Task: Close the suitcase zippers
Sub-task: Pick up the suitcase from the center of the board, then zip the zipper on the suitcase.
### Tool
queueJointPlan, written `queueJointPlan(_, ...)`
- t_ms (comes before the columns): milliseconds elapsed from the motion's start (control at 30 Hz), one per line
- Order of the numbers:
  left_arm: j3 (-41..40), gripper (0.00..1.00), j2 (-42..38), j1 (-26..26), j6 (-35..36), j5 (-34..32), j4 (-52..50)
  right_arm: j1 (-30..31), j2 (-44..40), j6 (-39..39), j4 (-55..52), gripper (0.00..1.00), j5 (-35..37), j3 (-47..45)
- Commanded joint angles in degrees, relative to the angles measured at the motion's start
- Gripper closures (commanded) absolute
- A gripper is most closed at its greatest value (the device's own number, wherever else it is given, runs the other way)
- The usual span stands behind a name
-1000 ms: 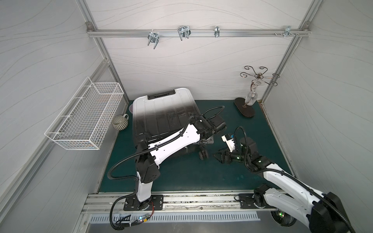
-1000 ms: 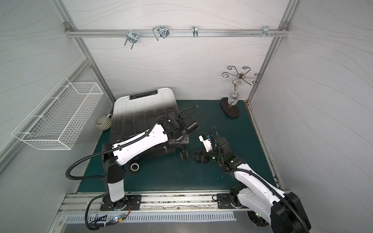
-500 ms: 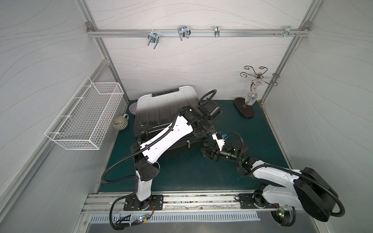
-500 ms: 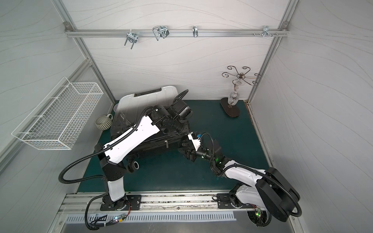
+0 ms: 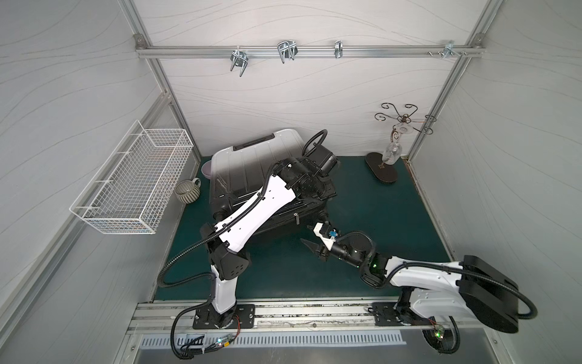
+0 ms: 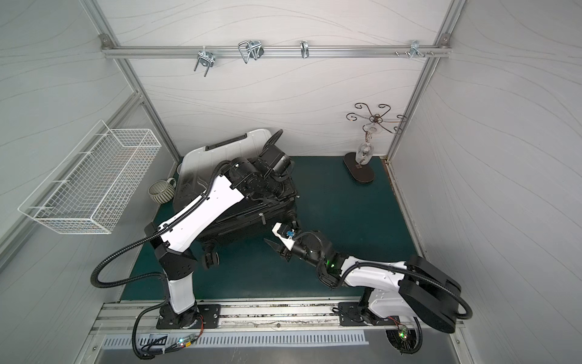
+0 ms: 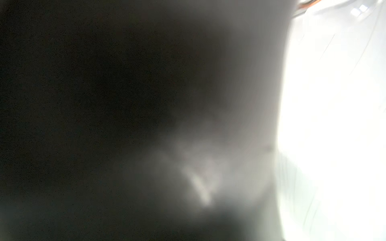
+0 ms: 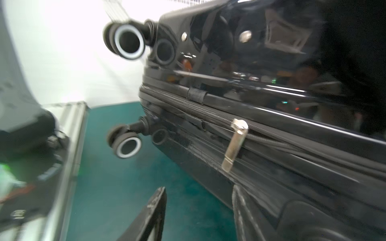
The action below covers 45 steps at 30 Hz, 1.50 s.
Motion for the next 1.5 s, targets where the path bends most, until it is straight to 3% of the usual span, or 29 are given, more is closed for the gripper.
queueJointPlan(0, 3.9, 1.00, -4.4, 0.3, -3.5, 2.2, 9.9, 1.9, 3.0, -8.0, 6.5, 0.45, 11.7, 2.9)
queueJointPlan(167, 0.4, 1.00, -6.2, 0.3, -5.8, 1.5, 12.0, 4.2, 8.6, -9.3, 14.9, 0.41, 22.7, 4.3)
queueJointPlan(367, -1.3, 1.00, -6.6, 0.3, -7.9, 2.0, 14.1, 5.2, 13.7, -6.3, 15.9, 0.42, 25.8, 8.1)
queueJointPlan(667, -3.9, 1.00, -7.5, 0.3, -9.7, 2.2, 16.6, 7.7, 20.7, -6.5, 16.2, 0.49, 35.7, 13.3)
queueJointPlan(767, -3.9, 1.00, -7.2, 0.3, -9.8, 2.8, 16.9, 7.8, 22.2, -6.5, 16.9, 0.57, 38.2, 13.8)
queueJointPlan(867, -4.0, 1.00, -7.6, 0.3, -9.3, 2.8, 16.2, 7.4, 22.5, -8.7, 18.2, 0.75, 40.2, 13.5)
queueJointPlan(967, -4.0, 1.00, -8.3, 0.4, -7.9, 1.3, 14.9, 5.9, 21.1, -8.6, 17.5, 0.97, 39.7, 11.9)
queueJointPlan(1000, -3.6, 1.00, -8.3, 0.5, -7.0, 0.7, 13.8, 5.3, 20.3, -8.3, 16.9, 1.00, 39.6, 11.2)
queueJointPlan(1267, -8.3, 1.00, -11.0, 2.3, -4.2, 0.4, 9.7, -1.8, 11.7, -1.7, 11.5, 1.00, 33.7, 4.7)
queueJointPlan(1467, -5.8, 1.00, -10.2, 2.3, 1.3, -0.5, 1.9, -9.9, 5.5, 5.4, 7.8, 1.00, 28.2, 1.5)
